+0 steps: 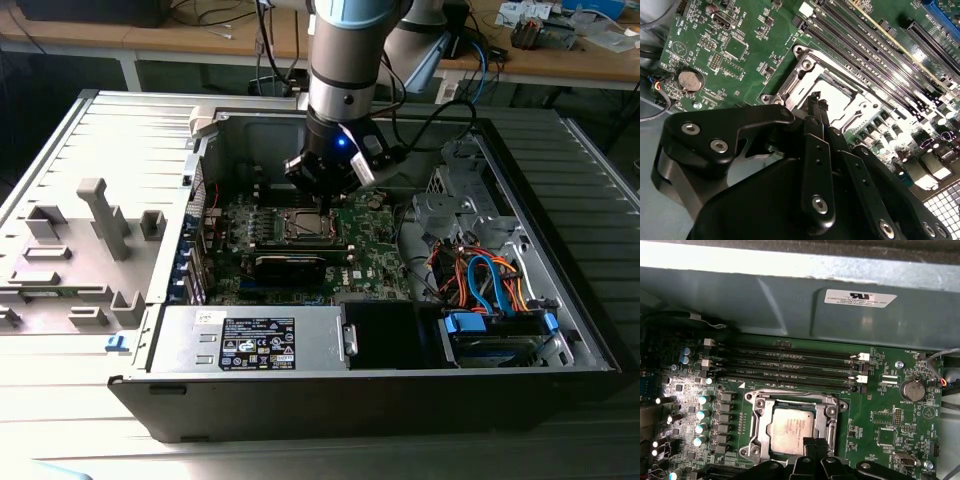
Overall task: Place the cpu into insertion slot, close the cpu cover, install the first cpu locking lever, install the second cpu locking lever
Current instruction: 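Install the second cpu locking lever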
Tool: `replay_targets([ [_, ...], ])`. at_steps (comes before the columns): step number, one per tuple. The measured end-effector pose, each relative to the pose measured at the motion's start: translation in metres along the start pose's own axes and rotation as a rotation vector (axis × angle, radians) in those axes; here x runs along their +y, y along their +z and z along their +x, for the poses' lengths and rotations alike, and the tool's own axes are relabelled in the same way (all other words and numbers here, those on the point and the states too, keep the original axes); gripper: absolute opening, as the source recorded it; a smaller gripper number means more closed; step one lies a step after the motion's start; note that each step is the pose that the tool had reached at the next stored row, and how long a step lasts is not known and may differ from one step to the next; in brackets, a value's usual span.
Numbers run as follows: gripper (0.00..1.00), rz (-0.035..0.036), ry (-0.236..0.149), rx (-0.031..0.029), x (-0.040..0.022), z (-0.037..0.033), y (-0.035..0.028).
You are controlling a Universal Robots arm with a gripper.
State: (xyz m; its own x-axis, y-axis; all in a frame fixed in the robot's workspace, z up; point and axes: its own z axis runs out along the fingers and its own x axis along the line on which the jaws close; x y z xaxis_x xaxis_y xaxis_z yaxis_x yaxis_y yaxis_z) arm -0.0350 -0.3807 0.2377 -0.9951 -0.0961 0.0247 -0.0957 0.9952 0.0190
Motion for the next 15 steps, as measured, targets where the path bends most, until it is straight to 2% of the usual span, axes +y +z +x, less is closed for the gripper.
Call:
replay_targets([
  [3, 0.11, 0.0, 0.0, 0.0, -0.0025, 0.0003, 0.0],
  [5, 0.11, 0.0, 0.0, -0.0001, -0.007, 0.0007, -0.0001],
  [8, 0.11, -0.0001, 0.0, -0.0001, -0.0104, 0.001, -0.0001],
  [15, 0.11, 0.0, 0.0, 0.0, -0.016, 0.0016, -0.0001],
])
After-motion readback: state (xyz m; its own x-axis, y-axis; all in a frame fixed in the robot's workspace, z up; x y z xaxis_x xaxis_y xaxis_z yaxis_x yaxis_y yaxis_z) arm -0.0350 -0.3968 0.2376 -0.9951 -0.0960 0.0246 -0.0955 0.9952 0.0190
